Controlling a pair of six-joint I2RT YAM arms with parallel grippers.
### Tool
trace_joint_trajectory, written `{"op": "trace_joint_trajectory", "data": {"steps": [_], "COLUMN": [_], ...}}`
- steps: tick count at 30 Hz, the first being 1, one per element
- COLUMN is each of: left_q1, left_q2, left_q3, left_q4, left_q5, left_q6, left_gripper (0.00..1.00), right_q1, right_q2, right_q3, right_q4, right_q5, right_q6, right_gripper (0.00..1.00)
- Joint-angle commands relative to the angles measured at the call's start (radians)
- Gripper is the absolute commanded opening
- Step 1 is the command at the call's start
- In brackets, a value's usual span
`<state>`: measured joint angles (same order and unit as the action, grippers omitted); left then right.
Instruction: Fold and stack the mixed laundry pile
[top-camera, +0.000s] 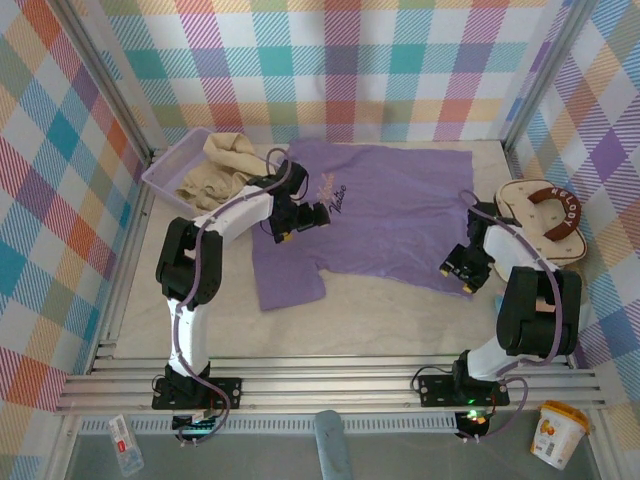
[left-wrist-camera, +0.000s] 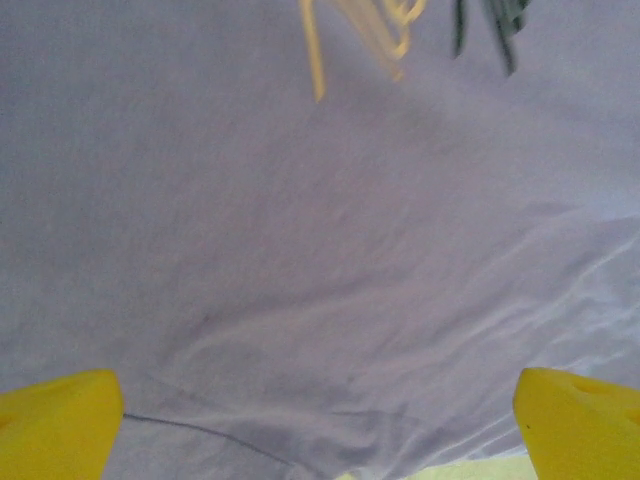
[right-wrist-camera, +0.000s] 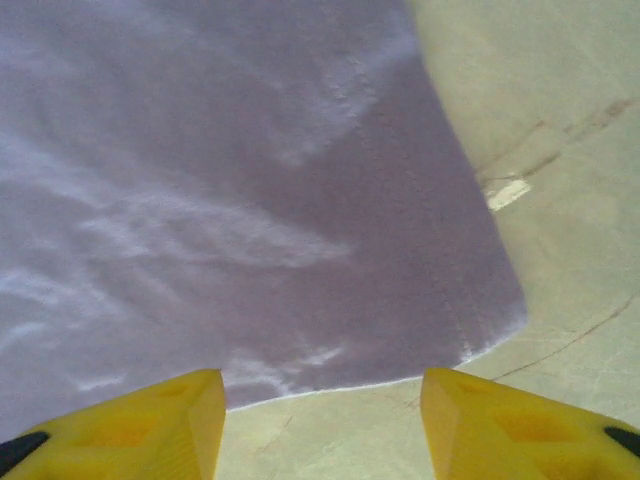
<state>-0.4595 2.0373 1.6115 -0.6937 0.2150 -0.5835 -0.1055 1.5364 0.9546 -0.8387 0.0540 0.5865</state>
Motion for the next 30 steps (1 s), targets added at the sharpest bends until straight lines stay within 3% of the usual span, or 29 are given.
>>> {"op": "trace_joint_trajectory", "data": {"steps": [1,7,17,21,26,30], "left_q1": [0.005,0.004,0.005,0.004,-0.007,-0.036], "left_q2": [-0.069,-0.107,-0.264,-0.362,-0.522,-0.649], "left_q3": [-0.065,-0.119,-0.298,-0.397,-0.576,-0.725], "left_q4": [0.048,0.047,0.03,-0.023,-0.094,-0.112], "left_q5": [0.03,0.013,-0.075,-0.087,-0.061,-0.046], "left_q6": [-0.014,-0.026,-0.058,-0.024,0.045,0.058], "left_gripper": [1.0,1.0,1.0,1.0,0.93,0.84], "right_q1": [-0.02,-0.08,-0.082,-0.083,-0.083,-0.082], "right_q2": [-0.012,0.0,0.061,0.066,0.027,0.014], "right_q3": [-0.02,-0.063,-0.098,-0.109,-0.122,-0.123], "right_q4": [0.038,0.068,0.101,0.118,0.13,0.127], "right_q5": [0.051,0.038,0.004,-0.001,0.006,0.001], "right_q6": [0.088,0.15,0.172,0.169,0.127,0.082], "right_gripper": [0.52,0.48,0.48,0.33,0.07,0.02]}}
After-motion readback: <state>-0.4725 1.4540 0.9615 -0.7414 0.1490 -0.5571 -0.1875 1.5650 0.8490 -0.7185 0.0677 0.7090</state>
